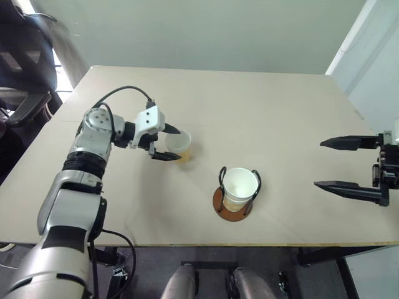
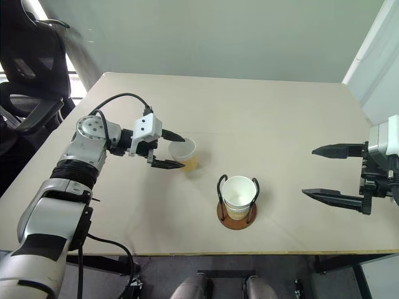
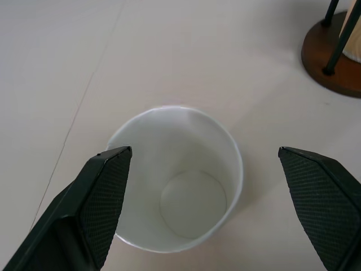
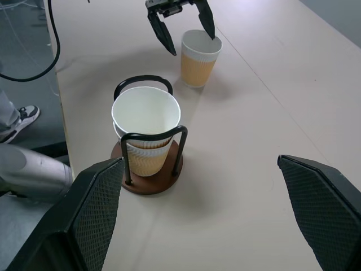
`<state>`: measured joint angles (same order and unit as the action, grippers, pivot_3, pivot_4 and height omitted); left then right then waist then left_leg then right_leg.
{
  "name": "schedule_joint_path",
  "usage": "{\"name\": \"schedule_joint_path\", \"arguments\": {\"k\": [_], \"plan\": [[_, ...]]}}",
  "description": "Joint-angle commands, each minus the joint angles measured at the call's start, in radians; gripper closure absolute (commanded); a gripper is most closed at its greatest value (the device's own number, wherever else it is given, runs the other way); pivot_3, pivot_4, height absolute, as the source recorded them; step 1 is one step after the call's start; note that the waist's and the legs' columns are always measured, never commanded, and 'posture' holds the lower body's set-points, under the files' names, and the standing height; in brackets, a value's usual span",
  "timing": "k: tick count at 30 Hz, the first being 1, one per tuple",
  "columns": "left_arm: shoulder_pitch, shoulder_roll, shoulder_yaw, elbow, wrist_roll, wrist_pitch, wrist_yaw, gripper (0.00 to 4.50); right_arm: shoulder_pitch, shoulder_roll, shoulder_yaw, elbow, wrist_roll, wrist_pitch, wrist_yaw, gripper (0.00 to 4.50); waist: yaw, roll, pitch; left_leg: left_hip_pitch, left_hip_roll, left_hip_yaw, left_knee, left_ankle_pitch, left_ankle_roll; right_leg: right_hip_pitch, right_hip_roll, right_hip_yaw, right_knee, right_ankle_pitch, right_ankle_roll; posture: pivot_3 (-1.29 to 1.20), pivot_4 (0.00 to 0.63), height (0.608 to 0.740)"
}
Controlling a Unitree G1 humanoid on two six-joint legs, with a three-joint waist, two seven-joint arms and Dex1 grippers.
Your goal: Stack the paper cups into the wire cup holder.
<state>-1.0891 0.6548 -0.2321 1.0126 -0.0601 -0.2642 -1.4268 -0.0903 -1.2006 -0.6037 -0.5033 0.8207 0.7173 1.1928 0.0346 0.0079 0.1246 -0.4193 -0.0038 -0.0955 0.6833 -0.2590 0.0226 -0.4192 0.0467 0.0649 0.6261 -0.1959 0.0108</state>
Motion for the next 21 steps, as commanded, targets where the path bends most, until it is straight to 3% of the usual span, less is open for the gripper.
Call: {"name": "schedule_joint_path", "arguments": {"k": [1,11,12,17,21], "plan": [[-0.003,-0.007,0.02,0.047,0.044,-0.044,0.062,0.6,-0.006,-0.019,-0.036,-0.006,-0.001,0.003,0.004,0.0,0.0,0.0,0.0,0.0,0.0,0.0,0.0,0.0,0.0,0.0,0.0,0.0,0.0,0.0,0.0,0.0,0.15,0.74],[-0.021,-0.025,0.056,0.079,0.066,-0.081,0.093,4.28,-0.009,-0.02,-0.03,-0.005,-0.008,0.006,0.005,0.0,-0.001,0.0,0.0,0.0,0.0,0.001,0.001,0.0,0.0,0.0,0.0,0.0,0.0,0.0,0.0,0.0,0.15,0.74],[-0.024,-0.021,0.063,0.071,0.057,-0.075,0.071,4.47,-0.01,-0.02,-0.028,-0.003,-0.009,0.005,0.005,0.0,-0.001,0.0,0.0,0.0,0.0,0.001,0.0,0.0,0.0,0.0,0.0,0.0,0.0,0.0,0.0,0.0,0.15,0.74],[-0.084,0.022,0.088,-0.074,-0.048,0.072,-0.156,4.47,-0.013,-0.025,-0.028,0.017,-0.02,-0.007,0.02,0.0,-0.001,-0.001,0.001,0.0,0.0,0.001,0.0,0.0,0.0,0.0,0.0,0.0,0.0,0.0,0.0,0.0,0.15,0.74],[-0.111,0.091,-0.009,-0.3,-0.234,0.251,-0.188,4.47,-0.016,-0.028,-0.022,0.031,-0.034,-0.018,0.03,0.0,0.001,-0.001,0.001,0.0,0.0,0.001,0.001,0.0,0.001,0.001,0.0,0.0,-0.001,0.0,0.001,0.0,0.15,0.74]]}}
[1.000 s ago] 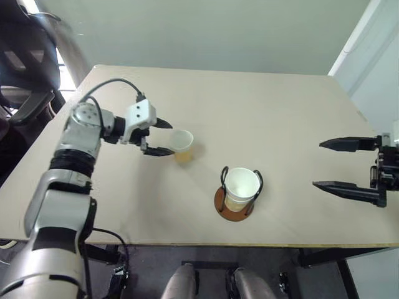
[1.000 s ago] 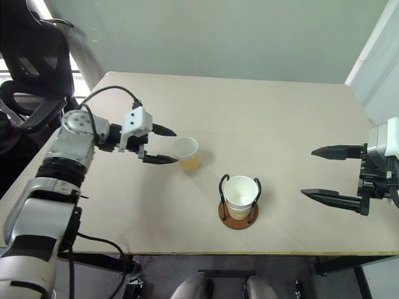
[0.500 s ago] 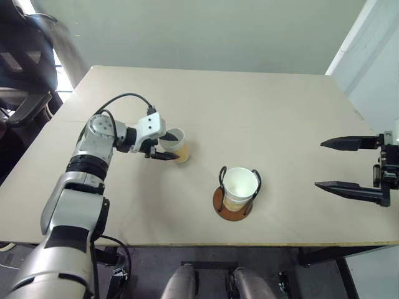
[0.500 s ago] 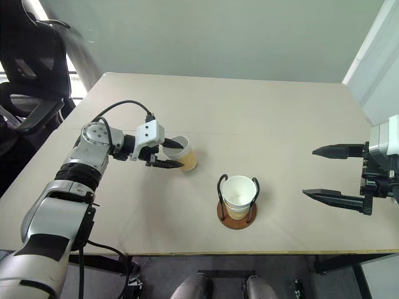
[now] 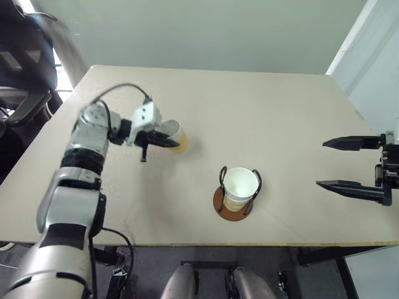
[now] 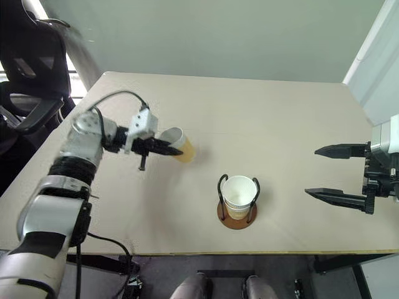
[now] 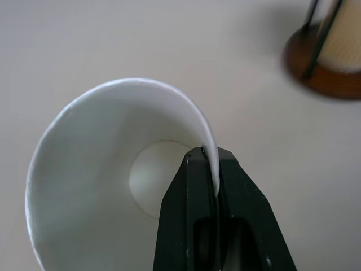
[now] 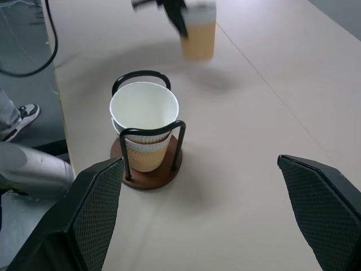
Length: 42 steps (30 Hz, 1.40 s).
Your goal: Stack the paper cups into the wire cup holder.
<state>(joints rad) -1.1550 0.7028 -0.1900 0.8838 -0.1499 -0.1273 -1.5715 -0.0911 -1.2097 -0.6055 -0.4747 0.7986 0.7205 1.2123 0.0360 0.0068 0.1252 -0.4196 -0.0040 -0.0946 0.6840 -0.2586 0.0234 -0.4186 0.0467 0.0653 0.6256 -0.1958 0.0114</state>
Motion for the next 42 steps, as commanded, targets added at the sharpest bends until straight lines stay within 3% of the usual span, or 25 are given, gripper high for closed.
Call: {"name": "schedule_joint_path", "arguments": {"k": [1,5,10,16,24,36,42], "plan": [[-0.067,0.073,-0.087,-0.257,-0.238,0.184,-0.043,4.47,-0.016,-0.018,-0.017,0.004,-0.015,-0.025,0.011,0.0,-0.001,0.0,0.0,0.0,0.0,0.0,0.0,0.0,0.0,0.0,0.0,0.0,0.0,0.0,0.0,0.0,0.15,0.74],[-0.163,0.176,-0.228,-0.567,-0.607,0.398,-0.043,4.47,-0.026,-0.015,-0.002,0.006,-0.021,-0.034,0.005,0.0,-0.001,0.0,0.0,-0.001,0.0,0.001,0.0,0.0,0.0,0.0,0.0,0.0,-0.001,0.0,0.0,0.0,0.15,0.74],[-0.197,0.242,-0.433,-0.749,-0.753,0.364,-0.043,4.47,-0.028,-0.007,-0.002,-0.006,-0.021,-0.031,-0.003,0.0,-0.004,0.007,-0.002,0.004,0.0,0.003,-0.001,-0.002,0.002,0.002,-0.001,0.003,-0.001,-0.001,0.001,0.0,0.15,0.74],[-0.237,0.223,-0.636,-0.749,-0.724,0.215,-0.043,4.47,0.0,0.003,-0.046,-0.039,-0.015,-0.015,-0.009,0.0,-0.007,0.008,-0.002,0.005,0.001,0.004,0.0,-0.001,0.001,0.001,0.0,0.003,0.002,-0.001,-0.001,0.0,0.15,0.74],[-0.251,0.112,-0.645,-0.623,-0.669,0.108,-0.043,4.47,0.042,0.018,-0.097,-0.083,-0.004,0.014,-0.027,0.0,-0.005,0.008,-0.001,0.003,0.001,0.004,0.002,-0.002,0.002,0.001,0.0,0.004,0.001,-0.001,0.0,0.0,0.15,0.74],[-0.248,0.088,-0.69,-0.627,-0.686,0.081,-0.043,4.47,0.058,0.025,-0.122,-0.118,0.011,0.049,-0.051,0.0,-0.004,0.008,-0.001,0.001,0.001,0.004,0.001,-0.003,0.003,0.001,0.0,0.004,0.0,-0.002,0.002,0.0,0.15,0.74],[-0.231,0.033,-0.687,-0.556,-0.625,0.021,-0.043,4.47,0.066,0.026,-0.139,-0.134,0.023,0.067,-0.062,0.0,-0.003,0.008,-0.001,0.001,0.001,0.004,0.001,-0.003,0.003,0.001,0.0,0.004,0.0,-0.002,0.002,0.0,0.15,0.74]]}}
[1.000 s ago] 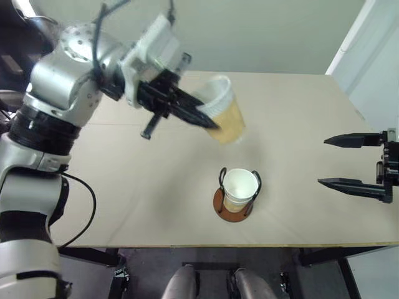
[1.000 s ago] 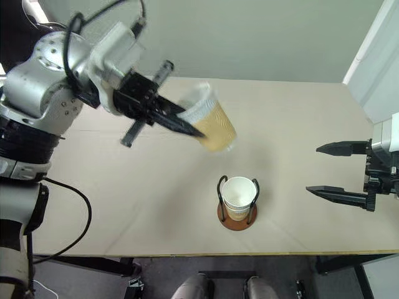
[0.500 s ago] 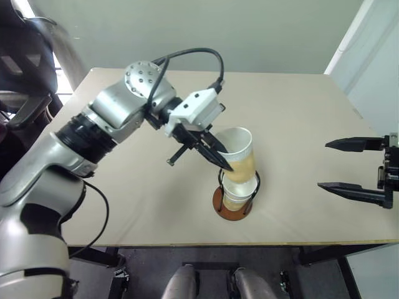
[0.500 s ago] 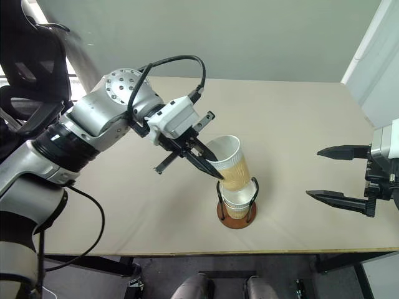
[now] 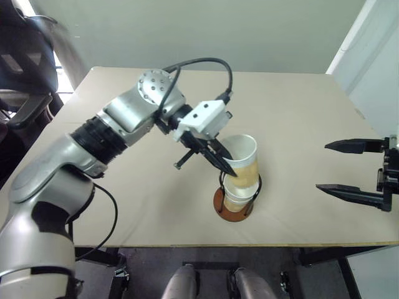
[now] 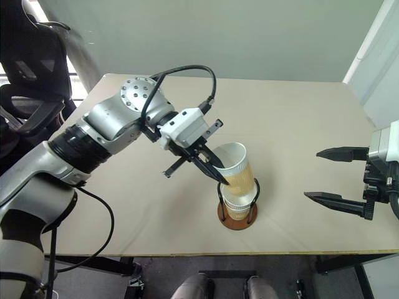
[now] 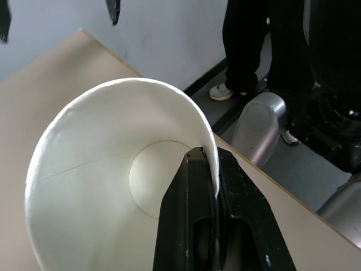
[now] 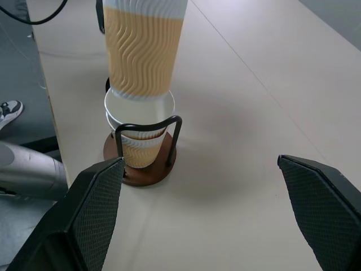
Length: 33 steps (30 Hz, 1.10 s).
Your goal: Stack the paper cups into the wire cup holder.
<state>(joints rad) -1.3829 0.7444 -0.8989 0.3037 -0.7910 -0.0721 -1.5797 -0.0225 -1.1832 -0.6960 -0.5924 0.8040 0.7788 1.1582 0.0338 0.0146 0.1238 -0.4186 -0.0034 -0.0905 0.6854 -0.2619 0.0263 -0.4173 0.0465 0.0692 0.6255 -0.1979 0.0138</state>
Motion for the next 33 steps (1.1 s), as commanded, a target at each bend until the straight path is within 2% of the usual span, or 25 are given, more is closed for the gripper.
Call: {"name": "schedule_joint_path", "arguments": {"k": [1,11,17,30,33], "plan": [[-0.001,-0.011,0.022,0.031,0.015,-0.025,-0.035,4.47,0.002,0.0,-0.054,-0.019,0.017,0.013,-0.009,0.0,-0.001,0.0,0.0,0.0,0.0,0.0,0.0,0.0,0.0,0.0,0.0,0.0,0.0,0.0,0.0,0.0,0.15,0.74],[-0.002,0.024,-0.035,0.007,0.015,-0.018,-0.035,4.47,0.038,-0.004,-0.108,-0.026,0.019,0.03,0.011,0.0,-0.001,0.0,0.0,0.0,0.0,0.0,0.0,0.0,0.0,0.0,0.0,0.0,0.0,0.0,0.001,0.0,0.15,0.74],[0.006,-0.01,-0.01,0.034,0.02,-0.023,-0.035,4.47,0.042,-0.002,-0.109,-0.034,0.024,0.032,0.001,0.0,-0.001,0.0,0.0,0.0,0.0,0.0,0.0,0.0,0.0,0.0,0.0,0.0,0.0,0.0,0.0,0.0,0.15,0.74],[0.005,-0.007,-0.029,0.053,0.04,-0.034,-0.035,4.47,0.052,0.002,-0.116,-0.039,0.019,0.033,-0.005,0.0,-0.001,0.0,0.0,0.0,0.0,0.0,0.0,0.0,0.0,0.0,0.0,0.001,0.0,0.0,0.001,0.0,0.15,0.74],[0.009,-0.014,-0.022,0.054,0.038,-0.029,-0.035,3.8,0.05,0.002,-0.109,-0.037,0.018,0.03,-0.006,0.0,-0.001,0.0,0.0,0.0,0.0,0.0,0.0,0.0,0.0,0.0,0.0,0.001,0.0,0.0,0.001,0.0,0.15,0.74]]}}
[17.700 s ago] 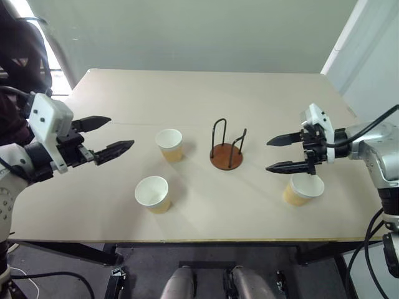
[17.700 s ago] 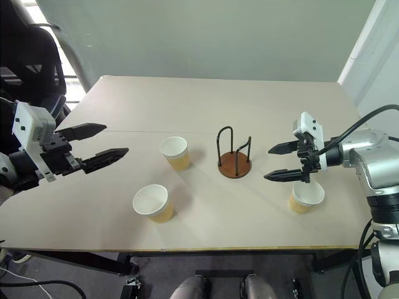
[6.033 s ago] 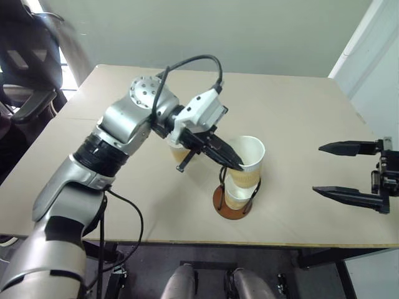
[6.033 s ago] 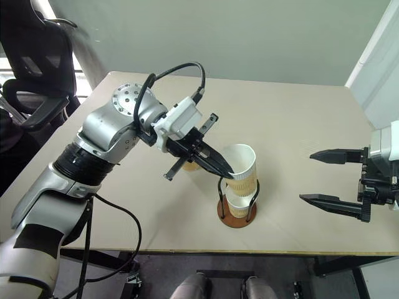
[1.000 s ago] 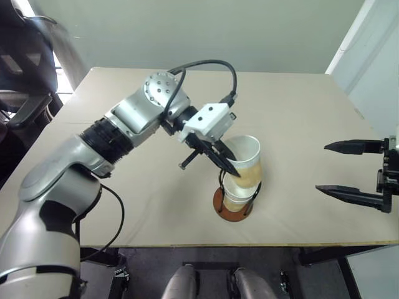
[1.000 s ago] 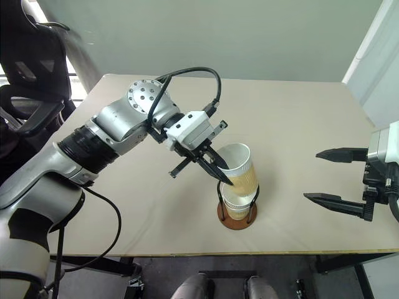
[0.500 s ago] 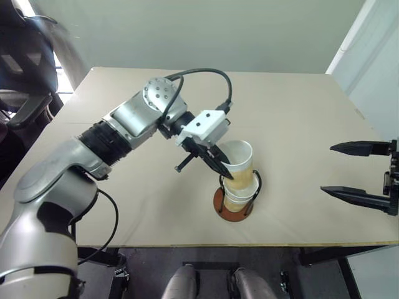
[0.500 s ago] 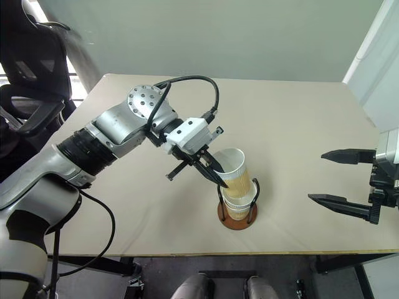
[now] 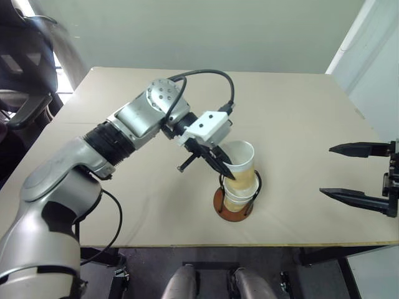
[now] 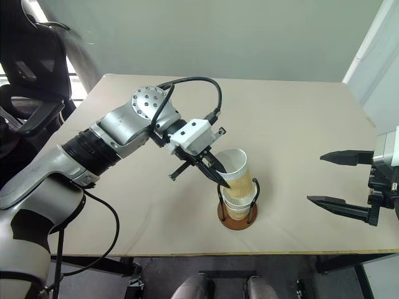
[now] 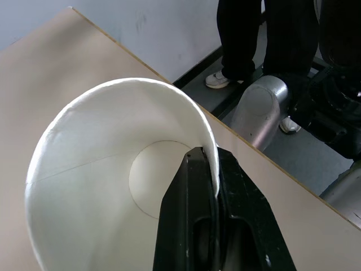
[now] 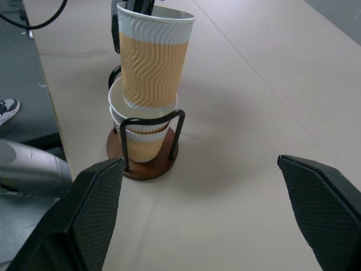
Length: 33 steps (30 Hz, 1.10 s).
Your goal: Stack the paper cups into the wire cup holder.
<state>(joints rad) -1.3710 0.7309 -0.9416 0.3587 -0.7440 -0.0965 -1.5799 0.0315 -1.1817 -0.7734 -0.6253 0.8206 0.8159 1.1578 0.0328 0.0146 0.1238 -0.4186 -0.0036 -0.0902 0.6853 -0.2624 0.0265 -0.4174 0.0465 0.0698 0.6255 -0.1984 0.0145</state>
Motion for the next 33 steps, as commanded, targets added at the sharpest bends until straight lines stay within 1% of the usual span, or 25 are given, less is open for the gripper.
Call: {"name": "schedule_joint_path", "arguments": {"k": [1,2,3,4,5,9,11,14,16,19,20,22,24,25,26,27,28,29,30,32,33], "plan": [[-0.001,-0.001,0.023,-0.001,-0.011,-0.004,-0.035,3.49,-0.004,0.0,-0.03,-0.004,0.001,-0.008,-0.006,0.0,0.0,0.0,0.0,0.0,0.0,0.0,0.0,0.0,0.0,0.0,0.0,0.0,0.0,0.0,0.0,0.0,0.15,0.74],[0.001,-0.003,0.026,0.0,-0.012,-0.004,-0.035,3.11,-0.005,0.0,-0.027,-0.003,0.0,-0.009,-0.007,0.0,0.0,0.0,0.0,0.0,0.0,0.0,0.0,0.0,0.0,0.0,0.0,0.0,0.0,0.0,0.0,0.0,0.15,0.74],[0.003,-0.008,0.031,0.006,-0.008,-0.007,-0.035,2.82,-0.006,-0.001,-0.024,-0.002,-0.001,-0.01,-0.008,0.0,0.0,0.0,0.0,0.0,0.0,0.0,0.0,0.0,0.0,0.0,0.0,0.0,0.0,0.0,0.0,0.0,0.15,0.74],[0.004,-0.011,0.035,0.011,-0.006,-0.009,-0.035,2.39,-0.007,-0.001,-0.02,-0.001,-0.001,-0.011,-0.009,0.0,0.0,0.0,0.0,0.0,0.0,0.0,0.0,0.0,0.0,0.0,0.0,0.0,0.0,0.0,0.0,0.0,0.15,0.74],[0.006,-0.016,0.041,0.018,-0.002,-0.011,-0.035,2.08,-0.01,-0.002,-0.015,0.001,-0.002,-0.013,-0.01,0.0,0.0,0.0,0.0,0.0,0.0,0.0,0.0,0.0,0.0,0.0,0.0,0.0,0.0,0.0,0.0,0.0,0.15,0.74],[0.01,-0.031,0.077,0.041,0.011,-0.014,-0.035,0.6,-0.022,-0.004,0.011,0.014,-0.007,-0.029,-0.013,0.0,0.0,0.0,0.0,0.0,0.0,0.0,0.0,0.0,0.0,0.0,0.0,0.0,0.0,0.0,0.0,0.0,0.15,0.74],[0.011,-0.037,0.117,0.056,0.017,-0.001,-0.035,0.03,-0.032,-0.004,0.032,0.023,-0.009,-0.043,-0.013,0.0,0.0,0.0,0.0,0.0,0.0,0.0,0.0,0.0,0.0,0.0,0.0,0.0,0.0,0.0,0.0,0.0,0.15,0.74],[0.018,-0.055,0.253,0.103,0.032,0.064,-0.034,0.03,-0.06,-0.008,0.085,0.06,-0.022,-0.078,-0.006,0.0,-0.001,0.0,0.0,0.0,0.0,0.0,0.0,0.0,0.0,0.0,0.0,0.0,0.0,0.0,0.0,0.0,0.15,0.74],[0.043,-0.031,0.349,0.109,0.057,0.112,-0.014,0.03,-0.091,-0.012,0.143,0.101,-0.041,-0.115,0.006,0.0,-0.002,0.0,0.0,0.0,0.0,0.0,0.0,0.0,0.0,0.0,0.0,0.0,0.0,0.0,0.0,0.0,0.15,0.74],[0.126,0.069,0.472,0.074,0.107,0.186,0.035,0.03,-0.163,-0.017,0.258,0.183,-0.087,-0.174,0.017,0.0,-0.017,0.002,-0.001,0.002,0.0,0.001,0.0,0.0,0.0,0.0,0.0,0.0,0.0,0.0,0.0,0.0,0.15,0.74],[0.17,0.126,0.519,0.064,0.128,0.218,0.07,0.03,-0.191,-0.018,0.308,0.232,-0.119,-0.204,0.026,0.0,-0.023,0.002,-0.001,0.002,0.0,0.002,-0.001,0.001,-0.001,0.0,0.0,0.001,0.001,0.0,0.0,0.0,0.15,0.74],[0.287,0.246,0.615,0.047,0.169,0.254,0.127,0.03,-0.232,-0.018,0.391,0.329,-0.169,-0.263,0.075,0.0,-0.035,0.003,-0.001,0.004,0.001,0.002,-0.002,0.002,-0.002,0.0,0.001,0.001,0.001,0.0,0.0,0.0,0.15,0.74],[0.401,0.326,0.699,0.024,0.197,0.281,0.18,0.03,-0.271,-0.015,0.454,0.399,-0.202,-0.306,0.124,0.0,-0.04,0.002,-0.001,0.005,0.001,0.003,-0.003,0.003,-0.004,-0.001,0.001,0.003,0.001,0.0,0.0,0.0,0.15,0.74],[0.454,0.35,0.74,0.012,0.204,0.296,0.215,0.03,-0.295,-0.013,0.485,0.433,-0.22,-0.328,0.145,0.0,-0.039,0.002,-0.001,0.005,0.001,0.003,-0.004,0.004,-0.005,-0.001,0.001,0.003,0.001,0.0,0.0,0.0,0.15,0.74],[0.532,0.38,0.802,-0.001,0.203,0.309,0.265,0.03,-0.336,-0.003,0.523,0.468,-0.237,-0.347,0.161,0.0,-0.039,0.002,-0.001,0.005,0.001,0.003,-0.004,0.004,-0.005,-0.002,0.001,0.003,0.001,-0.001,0.0,0.0,0.15,0.74],[0.673,0.408,0.915,-0.034,0.182,0.324,0.329,0.03,-0.401,0.023,0.577,0.516,-0.261,-0.365,0.176,0.0,-0.021,0.002,-0.001,0.005,0.001,0.003,-0.004,0.005,-0.007,-0.002,0.001,0.004,0.001,-0.001,0.0,0.0,0.15,0.74],[0.788,0.419,1.015,-0.071,0.163,0.339,0.378,0.03,-0.456,0.047,0.62,0.557,-0.279,-0.38,0.191,0.0,-0.025,0.005,-0.002,0.003,0.001,0.002,-0.004,0.006,-0.005,-0.003,0.001,0.004,0.001,-0.001,0.0,0.0,0.15,0.74],[0.908,0.417,1.122,-0.132,0.147,0.366,0.418,0.03,-0.507,0.071,0.66,0.592,-0.294,-0.39,0.208,0.0,-0.032,0.007,-0.003,0.004,0.001,0.009,-0.005,0.003,0.0,-0.005,0.001,0.009,0.001,0.002,-0.002,0.0,0.15,0.74],[1.015,0.404,1.217,-0.2,0.133,0.396,0.455,0.03,-0.548,0.091,0.695,0.622,-0.31,-0.4,0.226,0.0,-0.043,0.005,-0.003,0.006,0.001,0.012,-0.005,0.002,0.0,-0.004,0.0,0.01,0.002,0.001,-0.002,0.0,0.15,0.74],[1.182,0.359,1.36,-0.321,0.113,0.457,0.528,0.03,-0.601,0.124,0.746,0.667,-0.335,-0.42,0.265,0.0,-0.049,-0.002,-0.002,0.009,0.002,0.013,-0.006,0.002,0.0,-0.003,0.001,0.01,0.002,0.0,-0.003,0.0,0.15,0.74],[1.25,0.336,1.415,-0.37,0.106,0.488,0.56,0.03,-0.624,0.139,0.766,0.686,-0.347,-0.428,0.28,0.0,-0.049,-0.002,-0.002,0.009,0.003,0.013,-0.006,0.003,-0.001,-0.003,0.001,0.01,0.002,-0.001,-0.004,0.0,0.15,0.74]]}}
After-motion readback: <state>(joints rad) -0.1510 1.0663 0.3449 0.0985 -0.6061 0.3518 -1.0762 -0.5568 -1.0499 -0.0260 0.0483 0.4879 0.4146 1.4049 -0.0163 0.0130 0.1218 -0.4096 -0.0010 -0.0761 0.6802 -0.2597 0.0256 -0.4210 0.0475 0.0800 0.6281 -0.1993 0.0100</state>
